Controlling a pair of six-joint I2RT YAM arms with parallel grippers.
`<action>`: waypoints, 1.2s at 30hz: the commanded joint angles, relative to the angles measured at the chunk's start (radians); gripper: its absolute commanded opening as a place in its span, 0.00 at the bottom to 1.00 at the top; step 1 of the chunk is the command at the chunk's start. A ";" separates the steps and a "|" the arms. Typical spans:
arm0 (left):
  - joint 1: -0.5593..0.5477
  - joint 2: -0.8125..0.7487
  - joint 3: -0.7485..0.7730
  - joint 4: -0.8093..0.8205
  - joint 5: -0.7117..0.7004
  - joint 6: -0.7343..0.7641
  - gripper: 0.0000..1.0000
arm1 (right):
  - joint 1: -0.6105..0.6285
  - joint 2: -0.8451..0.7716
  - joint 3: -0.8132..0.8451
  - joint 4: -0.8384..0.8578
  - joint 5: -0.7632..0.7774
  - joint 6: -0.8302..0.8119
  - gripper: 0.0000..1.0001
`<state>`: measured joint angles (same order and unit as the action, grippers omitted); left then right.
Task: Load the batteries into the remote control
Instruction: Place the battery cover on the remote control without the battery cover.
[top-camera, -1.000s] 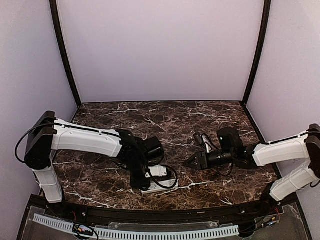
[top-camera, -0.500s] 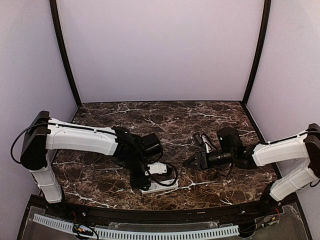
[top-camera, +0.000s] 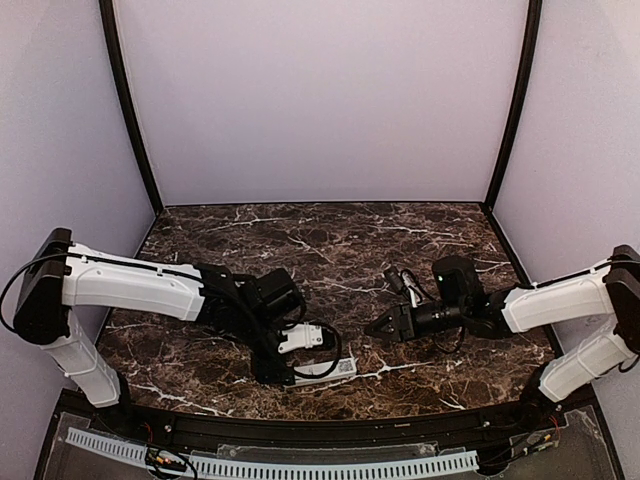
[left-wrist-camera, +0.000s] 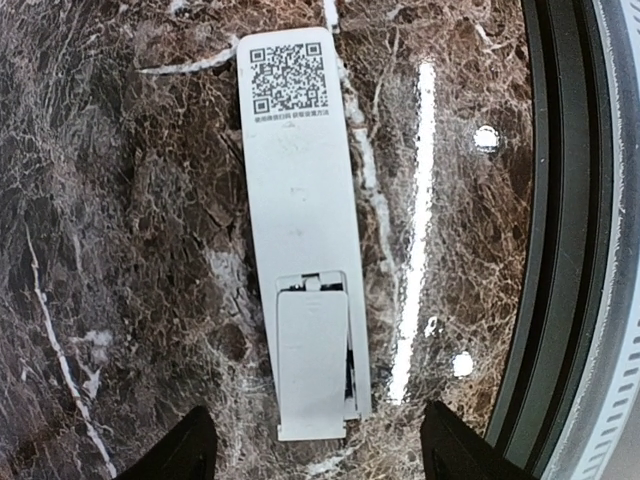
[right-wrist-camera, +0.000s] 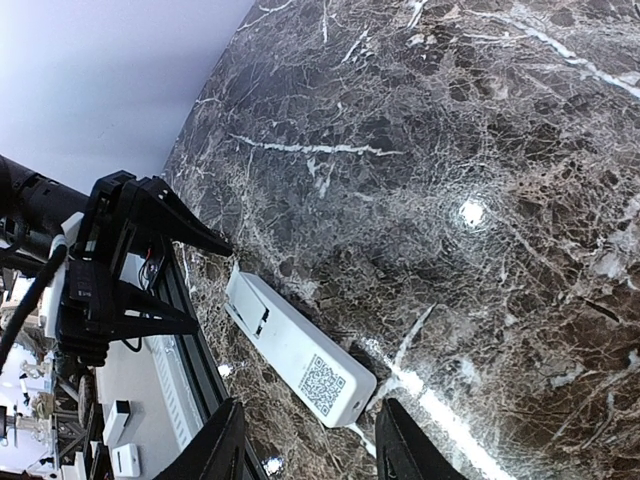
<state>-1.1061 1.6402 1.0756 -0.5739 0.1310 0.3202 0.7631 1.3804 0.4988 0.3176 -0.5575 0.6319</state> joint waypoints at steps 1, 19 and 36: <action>0.002 -0.061 -0.065 0.080 0.005 -0.010 0.68 | -0.009 0.011 -0.002 0.031 -0.007 -0.012 0.44; -0.019 -0.034 -0.122 0.126 -0.012 0.002 0.57 | -0.009 0.017 -0.003 0.038 -0.009 -0.010 0.43; -0.044 0.001 -0.115 0.117 -0.065 0.006 0.51 | -0.009 0.022 -0.010 0.046 -0.010 -0.004 0.43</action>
<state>-1.1427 1.6287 0.9668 -0.4427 0.0872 0.3191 0.7631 1.3922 0.4988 0.3229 -0.5587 0.6296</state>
